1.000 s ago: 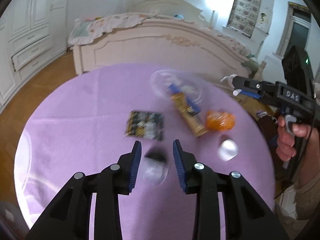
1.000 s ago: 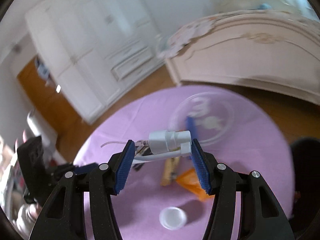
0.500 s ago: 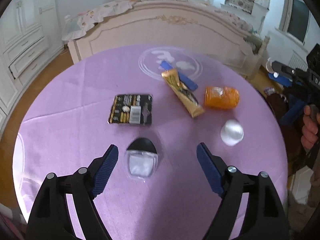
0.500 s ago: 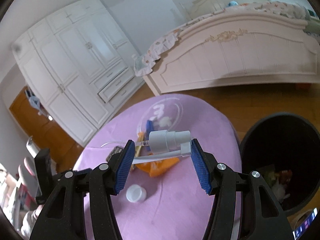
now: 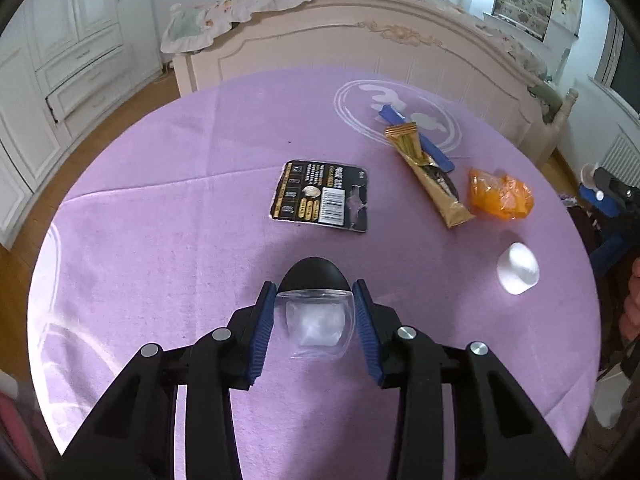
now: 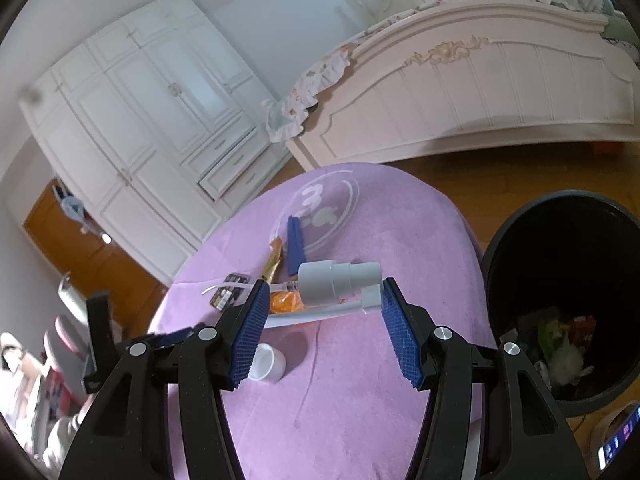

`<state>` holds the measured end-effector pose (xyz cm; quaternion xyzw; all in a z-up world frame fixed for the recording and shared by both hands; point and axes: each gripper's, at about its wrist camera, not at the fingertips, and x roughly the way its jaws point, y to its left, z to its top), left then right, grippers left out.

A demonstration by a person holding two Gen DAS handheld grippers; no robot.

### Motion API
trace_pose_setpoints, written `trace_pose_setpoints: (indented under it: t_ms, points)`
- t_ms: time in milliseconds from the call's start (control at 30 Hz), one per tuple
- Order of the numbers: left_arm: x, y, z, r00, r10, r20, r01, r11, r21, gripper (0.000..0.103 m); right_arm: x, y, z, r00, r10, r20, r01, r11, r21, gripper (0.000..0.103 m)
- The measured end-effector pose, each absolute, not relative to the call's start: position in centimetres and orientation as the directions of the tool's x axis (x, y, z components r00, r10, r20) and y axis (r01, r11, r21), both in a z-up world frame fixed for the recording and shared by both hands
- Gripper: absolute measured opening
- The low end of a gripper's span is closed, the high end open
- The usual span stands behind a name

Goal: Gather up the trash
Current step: 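Carry the clear cup and spray pump over the bin with both tools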

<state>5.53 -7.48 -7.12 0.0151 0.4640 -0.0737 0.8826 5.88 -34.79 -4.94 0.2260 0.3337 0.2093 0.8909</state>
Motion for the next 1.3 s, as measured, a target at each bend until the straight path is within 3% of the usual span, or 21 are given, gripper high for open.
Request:
trace_pose_setpoints:
  t_ms: [267,600,867,1300]
  points:
    - [5.5,-13.2,-2.9,0.612,-0.232,-0.756,0.270,0.960,-0.076,0.039,5.3,-37.4,-4.5,0.734,0.493,-0.467,-0.188,0.808,0.558,0.057]
    - [6.7,-26.0,0.8,0.586,-0.442,-0.679,0.505,0.855,-0.121,0.039,3.7,-45.0,-4.8,0.816,0.369,-0.445,-0.053,0.814,0.578,0.057]
    - [9.2,-32.8,-0.3,0.491,-0.554,-0.672,0.600,0.775,-0.199,0.039,2.8,-50.6,-6.9,0.843,0.281,-0.459,0.061,0.797,0.600,0.057]
    - [11.7,-38.7,-4.1,0.366,-0.592,-0.718,0.629,0.726,-0.279,0.039,3.3,-55.7,-12.1,0.834,0.237,-0.499,0.181,0.736,0.652,0.057]
